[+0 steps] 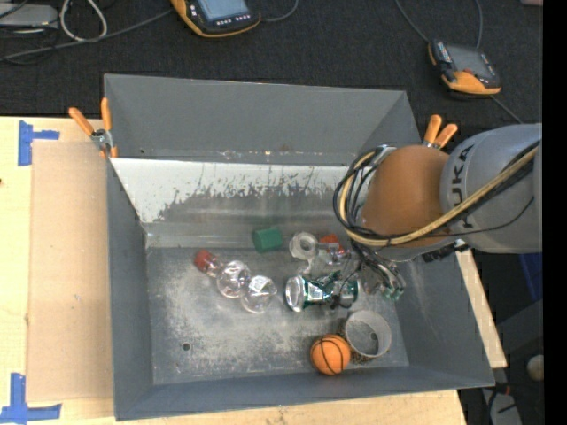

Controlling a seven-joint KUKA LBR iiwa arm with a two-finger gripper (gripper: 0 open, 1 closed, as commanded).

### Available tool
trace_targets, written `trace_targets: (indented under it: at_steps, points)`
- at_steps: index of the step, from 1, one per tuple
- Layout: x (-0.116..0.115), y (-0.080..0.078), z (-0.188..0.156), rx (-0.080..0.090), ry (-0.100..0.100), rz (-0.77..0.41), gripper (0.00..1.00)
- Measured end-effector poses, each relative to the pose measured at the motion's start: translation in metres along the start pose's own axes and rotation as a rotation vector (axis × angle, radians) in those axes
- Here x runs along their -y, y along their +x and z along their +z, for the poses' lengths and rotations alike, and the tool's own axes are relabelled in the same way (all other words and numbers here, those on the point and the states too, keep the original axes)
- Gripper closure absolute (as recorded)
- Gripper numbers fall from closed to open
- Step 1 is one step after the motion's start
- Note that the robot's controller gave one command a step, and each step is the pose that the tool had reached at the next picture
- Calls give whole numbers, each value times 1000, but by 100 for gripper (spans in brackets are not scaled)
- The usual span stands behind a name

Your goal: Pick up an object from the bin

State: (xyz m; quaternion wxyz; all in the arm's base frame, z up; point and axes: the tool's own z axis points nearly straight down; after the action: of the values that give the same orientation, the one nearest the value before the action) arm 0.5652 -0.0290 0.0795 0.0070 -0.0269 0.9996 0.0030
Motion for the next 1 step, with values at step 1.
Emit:
trace_targets:
  at_steps: [1]
  points:
    - [0, -2, -6, 6, 0, 0, 100]
